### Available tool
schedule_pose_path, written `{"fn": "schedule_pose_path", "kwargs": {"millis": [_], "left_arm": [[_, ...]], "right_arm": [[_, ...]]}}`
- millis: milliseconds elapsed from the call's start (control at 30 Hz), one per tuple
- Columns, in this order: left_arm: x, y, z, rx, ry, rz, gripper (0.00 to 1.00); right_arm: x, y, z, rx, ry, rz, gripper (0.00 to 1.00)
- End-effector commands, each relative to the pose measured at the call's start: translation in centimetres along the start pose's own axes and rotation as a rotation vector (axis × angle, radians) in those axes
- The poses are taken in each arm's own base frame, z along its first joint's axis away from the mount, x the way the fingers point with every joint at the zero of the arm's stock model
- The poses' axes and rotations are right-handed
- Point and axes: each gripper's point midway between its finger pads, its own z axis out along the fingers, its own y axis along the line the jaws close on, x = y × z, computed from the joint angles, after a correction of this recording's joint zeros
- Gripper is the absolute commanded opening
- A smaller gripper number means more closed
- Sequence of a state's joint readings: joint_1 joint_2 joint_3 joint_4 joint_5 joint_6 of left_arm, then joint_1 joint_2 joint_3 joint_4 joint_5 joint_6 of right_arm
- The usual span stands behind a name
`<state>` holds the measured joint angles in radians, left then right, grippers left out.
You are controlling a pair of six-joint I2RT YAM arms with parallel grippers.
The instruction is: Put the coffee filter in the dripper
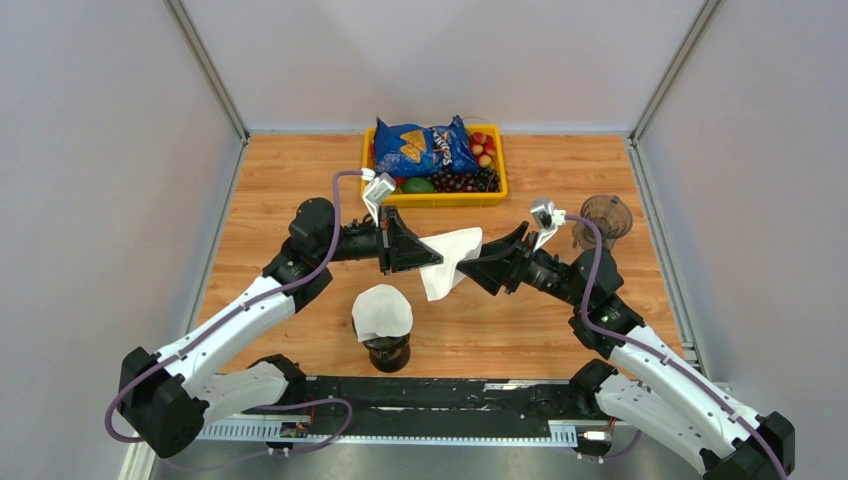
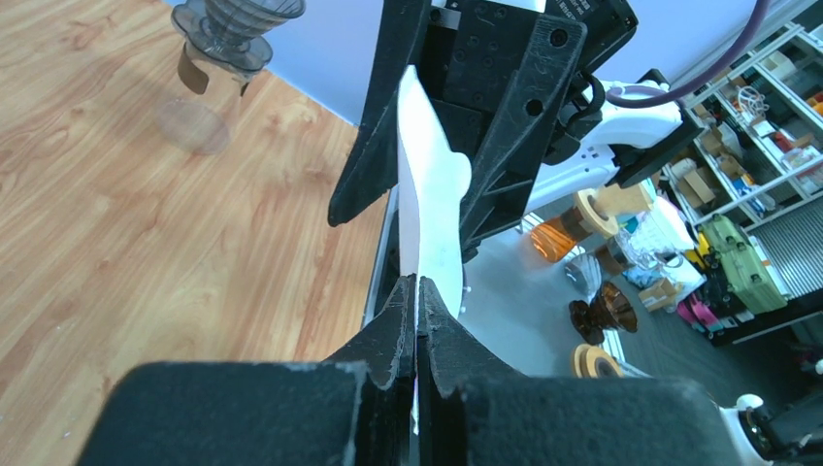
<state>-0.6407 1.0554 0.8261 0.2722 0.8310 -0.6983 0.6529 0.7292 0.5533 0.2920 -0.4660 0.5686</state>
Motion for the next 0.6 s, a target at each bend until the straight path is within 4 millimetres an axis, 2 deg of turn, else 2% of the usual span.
{"fn": "schedule_pose_path", "kwargs": {"millis": [0,233,400,467,567], "left_arm": [[-0.9,-1.7,-0.1,0.067,-0.025,0.052,0.0],[-1.0,-1.7,0.1,0.075,-0.025,0.052,0.0],[-1.0,-1.6,0.2,0.075,-0.022,0.046,0.0],[-1.1,-1.5,0.2,0.072,-0.022,0.045,0.01],[-1.2,-1.0,0.3,0.041,-0.016,0.037,0.03]], "right_arm": [[-1.0,1.8,-0.3,-0.092,-0.037,-0.062,0.5],[-1.6,3.5,-0.9,-0.165,-0.058,-0.1,0.32],[-1.7,4.0,-0.7,-0.197,-0.043,-0.102,0.14],[-1.7,4.1,-0.6,-0.198,-0.041,-0.1,0.02],[-2.1,3.9,-0.5,-0.18,-0.051,-0.096,0.0]]}}
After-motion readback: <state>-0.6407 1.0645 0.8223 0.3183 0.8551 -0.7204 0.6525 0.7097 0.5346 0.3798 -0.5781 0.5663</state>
